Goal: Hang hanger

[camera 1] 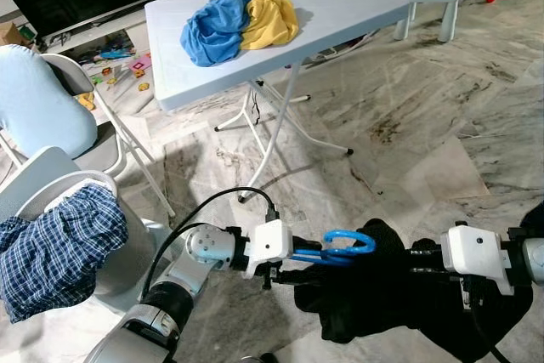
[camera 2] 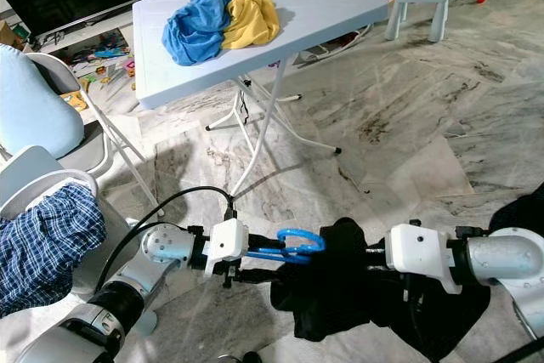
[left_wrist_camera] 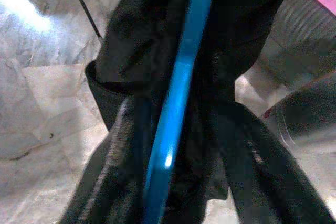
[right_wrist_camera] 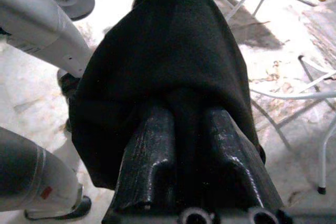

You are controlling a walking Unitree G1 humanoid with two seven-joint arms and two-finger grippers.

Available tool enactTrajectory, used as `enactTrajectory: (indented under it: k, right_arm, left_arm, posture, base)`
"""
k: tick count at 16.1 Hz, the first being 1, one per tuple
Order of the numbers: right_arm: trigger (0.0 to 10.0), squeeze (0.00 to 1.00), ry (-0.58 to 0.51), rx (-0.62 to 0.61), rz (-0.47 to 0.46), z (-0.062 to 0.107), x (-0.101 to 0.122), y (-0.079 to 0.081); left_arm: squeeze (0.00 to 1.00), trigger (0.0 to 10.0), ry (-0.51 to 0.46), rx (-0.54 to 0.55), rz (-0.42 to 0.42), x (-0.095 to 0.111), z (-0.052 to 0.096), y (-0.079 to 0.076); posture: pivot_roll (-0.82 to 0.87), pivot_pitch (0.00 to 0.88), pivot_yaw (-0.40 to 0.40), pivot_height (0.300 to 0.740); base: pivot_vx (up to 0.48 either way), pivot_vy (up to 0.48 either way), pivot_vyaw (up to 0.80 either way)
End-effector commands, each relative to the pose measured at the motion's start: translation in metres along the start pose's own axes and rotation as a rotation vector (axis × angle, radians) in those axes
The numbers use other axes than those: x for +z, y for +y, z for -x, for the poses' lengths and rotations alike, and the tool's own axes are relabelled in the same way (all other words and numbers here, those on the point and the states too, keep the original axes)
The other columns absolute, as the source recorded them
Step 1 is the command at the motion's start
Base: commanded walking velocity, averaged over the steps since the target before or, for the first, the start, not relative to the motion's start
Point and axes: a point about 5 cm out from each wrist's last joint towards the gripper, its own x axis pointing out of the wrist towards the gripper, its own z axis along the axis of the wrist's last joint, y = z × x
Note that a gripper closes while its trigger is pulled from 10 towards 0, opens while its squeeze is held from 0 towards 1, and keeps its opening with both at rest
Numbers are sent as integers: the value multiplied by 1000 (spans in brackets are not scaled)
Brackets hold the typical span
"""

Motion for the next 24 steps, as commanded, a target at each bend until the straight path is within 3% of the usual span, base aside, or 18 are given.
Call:
enactTrajectory:
  k: [1, 19, 20, 24]
  right_arm:
    - [10000, 0, -20, 17, 37, -1, 6, -2]
    - [10000, 0, -57, -14, 44, -4, 9, -9]
    - [10000, 1000, -63, -12, 25, -5, 9, -9]
    - [10000, 1000, -64, -14, -63, -5, 4, -14]
  left_arm:
    - [0, 0, 22, -11, 7, -6, 6, -3]
    - [0, 0, 94, 23, 30, -16, 13, -3]
    - [0, 0, 89, 32, 35, -17, 12, -3]
    - [0, 0, 73, 74, 63, -20, 13, -5]
  posture:
    - [-189, 94, 210, 740]
    - [-190, 88, 200, 740]
    - [-190, 88, 198, 740]
    - [-184, 89, 190, 740]
  base:
    - [0, 0, 0]
    - [0, 0, 0]
    - [0, 0, 0]
    - [0, 0, 0]
